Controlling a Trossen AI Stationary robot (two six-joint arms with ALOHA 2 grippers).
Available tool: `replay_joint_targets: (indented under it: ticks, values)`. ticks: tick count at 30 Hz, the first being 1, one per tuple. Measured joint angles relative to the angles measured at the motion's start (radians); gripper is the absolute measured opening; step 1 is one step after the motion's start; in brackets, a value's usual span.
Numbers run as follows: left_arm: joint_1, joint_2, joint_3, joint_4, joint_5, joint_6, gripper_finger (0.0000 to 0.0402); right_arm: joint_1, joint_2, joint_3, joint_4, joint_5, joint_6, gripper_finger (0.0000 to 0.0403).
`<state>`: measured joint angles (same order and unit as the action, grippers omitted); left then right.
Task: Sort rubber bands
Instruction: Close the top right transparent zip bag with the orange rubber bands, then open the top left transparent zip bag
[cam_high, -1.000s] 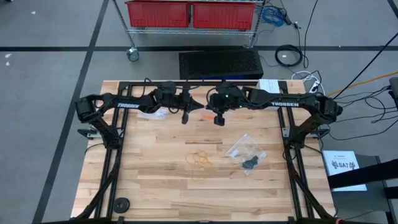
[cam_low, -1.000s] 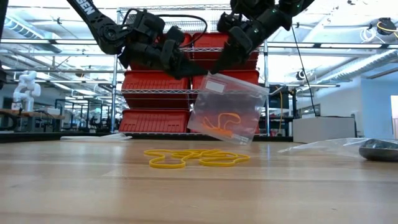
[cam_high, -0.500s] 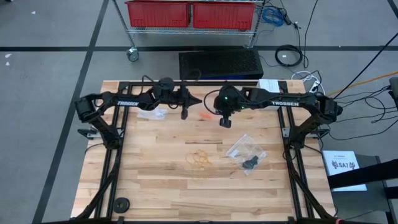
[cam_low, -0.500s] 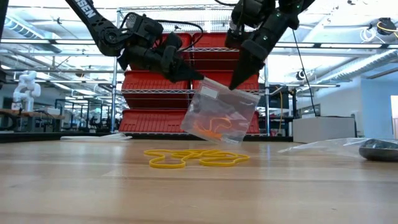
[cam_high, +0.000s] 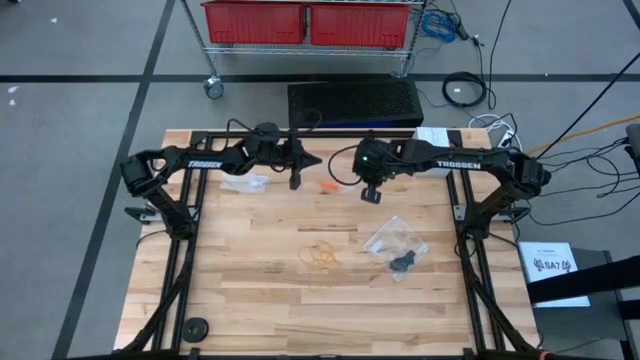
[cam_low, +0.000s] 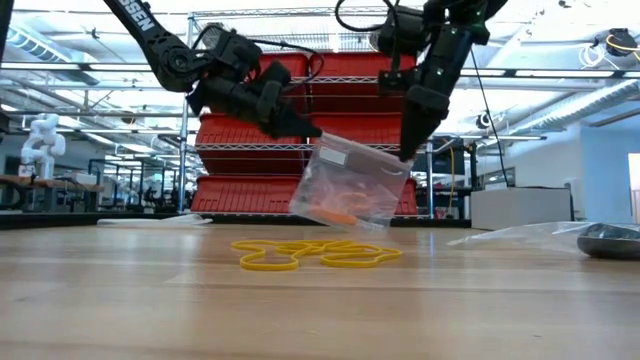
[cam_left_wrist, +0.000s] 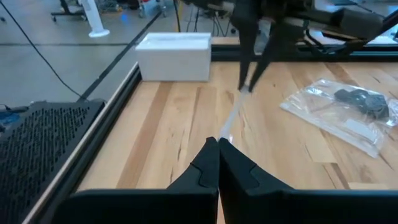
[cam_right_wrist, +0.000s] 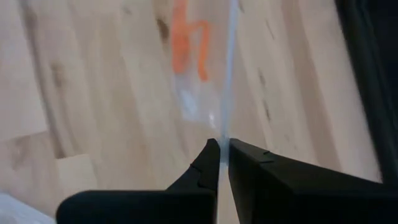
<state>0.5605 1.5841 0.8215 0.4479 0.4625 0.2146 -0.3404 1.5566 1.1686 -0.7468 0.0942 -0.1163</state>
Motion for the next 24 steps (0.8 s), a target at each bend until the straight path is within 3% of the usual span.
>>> replay_joint_targets:
  ticks: [4, 8, 12, 18, 21, 24]
  values:
    - [0.002, 0.0, 0.0, -0.034, -0.012, 0.001, 0.0, -0.014, 0.0, 0.0, -0.011, 0.037, 0.0, 0.0004]
    - [0.007, 0.0, 0.0, -0.069, -0.102, 0.005, 0.0, -0.03, 0.002, -0.005, -0.024, 0.095, 0.022, 0.0017]
    - [0.013, 0.0, 0.0, -0.115, -0.204, 0.012, 0.0012, -0.04, 0.001, 0.004, -0.027, 0.148, 0.027, 0.005]
    - [0.034, -0.001, -0.001, -0.166, -0.217, 0.03, 0.0055, -0.046, 0.001, 0.047, 0.015, 0.235, 0.008, 0.0117]
    - [0.053, -0.001, -0.001, -0.22, -0.218, 0.034, 0.0077, -0.059, 0.0, 0.066, 0.042, 0.226, 0.002, 0.0146]
    - [0.07, -0.018, -0.001, -0.358, -0.283, 0.064, 0.0081, -0.085, 0.0, 0.065, 0.034, 0.087, 0.004, 0.0155]
